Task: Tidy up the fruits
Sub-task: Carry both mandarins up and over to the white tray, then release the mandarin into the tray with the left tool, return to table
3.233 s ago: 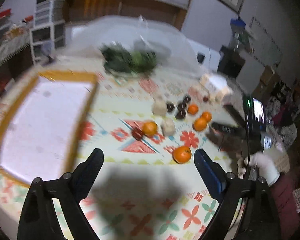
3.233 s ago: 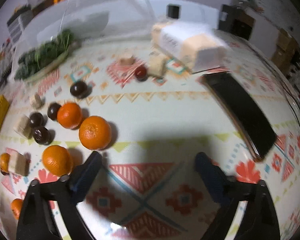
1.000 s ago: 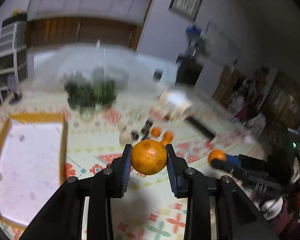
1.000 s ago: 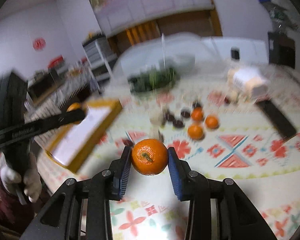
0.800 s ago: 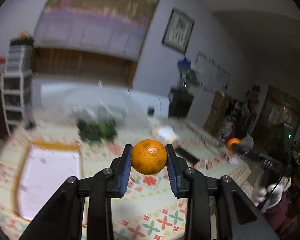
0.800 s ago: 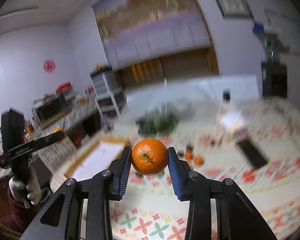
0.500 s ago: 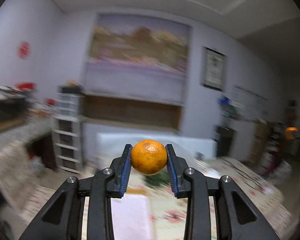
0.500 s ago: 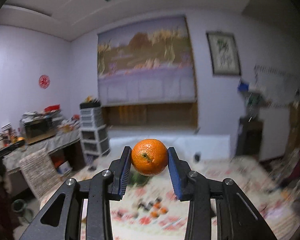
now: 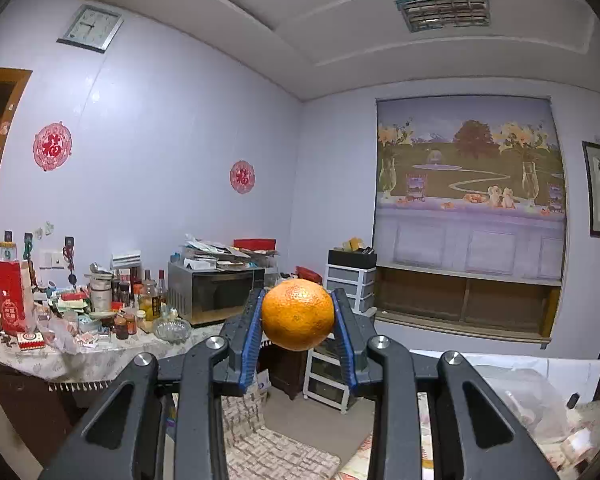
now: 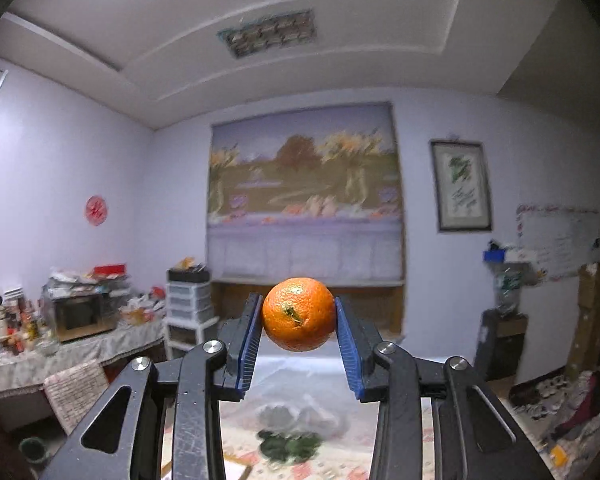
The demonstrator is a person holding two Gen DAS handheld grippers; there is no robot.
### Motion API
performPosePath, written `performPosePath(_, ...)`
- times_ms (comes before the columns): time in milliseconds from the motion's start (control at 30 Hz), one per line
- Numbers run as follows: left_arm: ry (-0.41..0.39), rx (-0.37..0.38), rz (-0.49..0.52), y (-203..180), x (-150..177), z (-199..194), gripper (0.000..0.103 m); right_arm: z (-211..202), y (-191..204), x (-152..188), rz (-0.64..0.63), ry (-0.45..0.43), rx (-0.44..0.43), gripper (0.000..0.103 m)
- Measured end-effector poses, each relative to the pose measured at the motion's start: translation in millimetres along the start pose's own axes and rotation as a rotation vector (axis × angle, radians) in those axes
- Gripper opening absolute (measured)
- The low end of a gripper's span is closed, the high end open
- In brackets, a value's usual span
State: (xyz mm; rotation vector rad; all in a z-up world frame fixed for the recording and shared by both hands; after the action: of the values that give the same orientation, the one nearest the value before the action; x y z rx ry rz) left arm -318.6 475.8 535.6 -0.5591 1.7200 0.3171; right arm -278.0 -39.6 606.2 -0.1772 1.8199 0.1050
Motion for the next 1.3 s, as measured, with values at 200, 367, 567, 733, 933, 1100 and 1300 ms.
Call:
performPosePath(200,0.15,0.147,0.079,-37,106,61,0.032,120,33,117,-0.047,0.225,-0.192,0.039)
performPosePath(367,0.356,0.326,0.149,-108,223,128,0.032,236,68,247,-0.026,0.436,-0.421,0.039)
performPosePath(567,0.702,0.518,0.145,-211,361,233,0.032,371,133,379,0.035,0.736,-0.608,0.039)
performPosePath(733,0.853,0.465,0.221,-257,432,291,0.032,434,187,438,-0.051,0.879,-0.629,0.039)
performPosePath(933,0.979,0.407,0.264,-266,472,342,0.032,462,222,473,-0.169,0.909,-0.627,0.039)
performPosePath(1100,0.997,0.367,0.292,-267,473,354,0.033,468,236,487,-0.224,0.907,-0.617,0.04)
performPosePath(1300,1.003,0.354,0.314,-267,470,354,0.05,459,241,487,-0.235,0.88,-0.596,0.042)
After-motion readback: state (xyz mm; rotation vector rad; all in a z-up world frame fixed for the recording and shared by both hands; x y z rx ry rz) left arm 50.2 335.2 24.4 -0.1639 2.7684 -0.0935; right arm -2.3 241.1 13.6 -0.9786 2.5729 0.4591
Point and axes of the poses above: each gripper's, at about its wrist camera, not at the fingertips, and z roughly the way its jaws point, y to its left, x to its underside, the point moved 2 cm from there along z, roughly the way its jaws point, and after that the axes turned 14 degrees about y, right-handed, at the moved point
